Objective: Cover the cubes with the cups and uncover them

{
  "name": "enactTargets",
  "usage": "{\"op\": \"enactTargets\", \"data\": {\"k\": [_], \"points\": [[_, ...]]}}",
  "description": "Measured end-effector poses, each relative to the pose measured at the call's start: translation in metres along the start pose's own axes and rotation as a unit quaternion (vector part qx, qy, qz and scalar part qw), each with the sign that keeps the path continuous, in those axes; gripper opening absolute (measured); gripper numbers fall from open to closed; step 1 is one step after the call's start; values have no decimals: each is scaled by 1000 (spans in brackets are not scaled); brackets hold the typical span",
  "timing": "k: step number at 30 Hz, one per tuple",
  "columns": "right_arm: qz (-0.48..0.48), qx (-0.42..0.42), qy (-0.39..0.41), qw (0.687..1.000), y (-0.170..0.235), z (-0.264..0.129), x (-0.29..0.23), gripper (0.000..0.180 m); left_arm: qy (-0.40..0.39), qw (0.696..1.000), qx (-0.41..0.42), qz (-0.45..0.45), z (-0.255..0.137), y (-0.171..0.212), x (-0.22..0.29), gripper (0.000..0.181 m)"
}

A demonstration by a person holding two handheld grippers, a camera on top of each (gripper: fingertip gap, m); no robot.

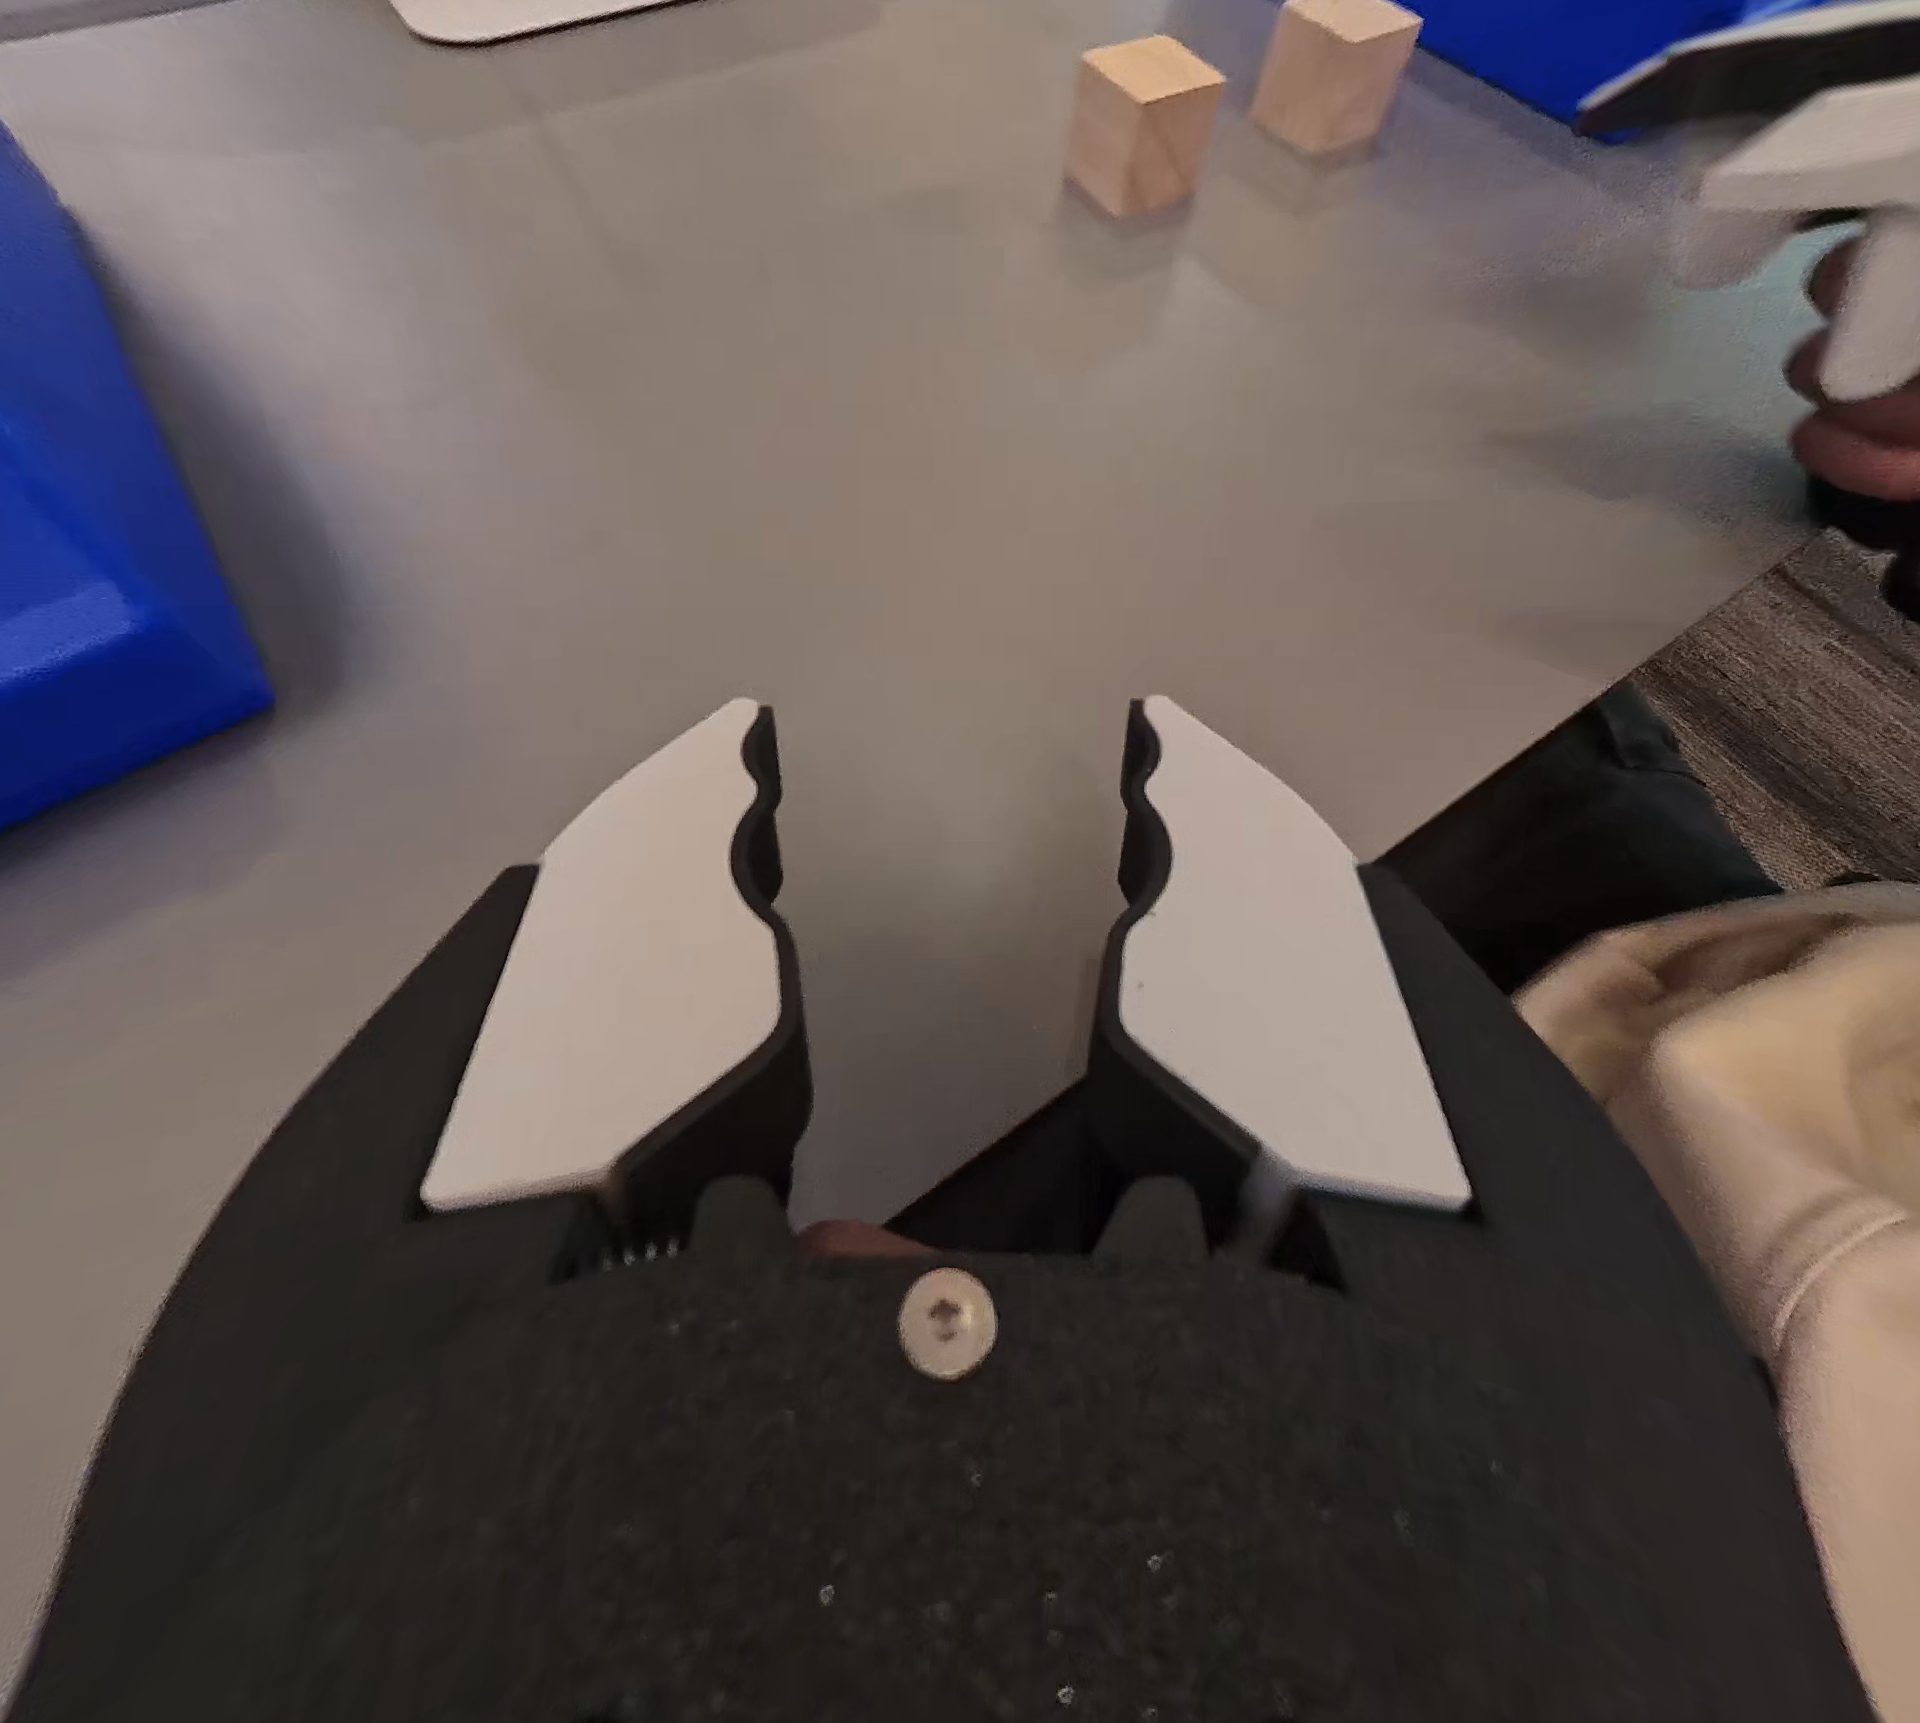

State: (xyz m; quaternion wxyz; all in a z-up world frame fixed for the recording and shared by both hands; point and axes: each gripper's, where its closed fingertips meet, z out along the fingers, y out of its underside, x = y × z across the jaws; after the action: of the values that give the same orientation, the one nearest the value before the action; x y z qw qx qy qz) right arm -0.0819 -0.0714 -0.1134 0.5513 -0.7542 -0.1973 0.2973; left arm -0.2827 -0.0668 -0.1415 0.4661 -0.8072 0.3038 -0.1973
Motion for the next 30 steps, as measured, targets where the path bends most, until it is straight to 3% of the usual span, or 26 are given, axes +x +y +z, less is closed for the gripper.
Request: {"op": "enactTargets", "data": {"k": [10,13,18,21,26,30], "points": [[-31,-11,10,999,17,-11,-9,53,-38,998,-27,-41,-4,6,-19,64],[-27,-16,4,1000,16,-12,-12,54,-119,991,-29,-49,-35,-2,-62,63],[-32,-9,-1,999,9,-16,-14,53,-200,968,-109,-104,-70,-18,-164,65],[-29,-11,-9,999,8,-18,-16,52,-208,953,-176,-133,-58,-24,-218,65],[-53,-8,-3,999,5,-22,-17,50,-181,919,-331,-113,-18,-8,-267,65],[-49,-16,-6,999,9,-23,-17,49,-186,889,-396,-134,1,9,-288,71]]}}
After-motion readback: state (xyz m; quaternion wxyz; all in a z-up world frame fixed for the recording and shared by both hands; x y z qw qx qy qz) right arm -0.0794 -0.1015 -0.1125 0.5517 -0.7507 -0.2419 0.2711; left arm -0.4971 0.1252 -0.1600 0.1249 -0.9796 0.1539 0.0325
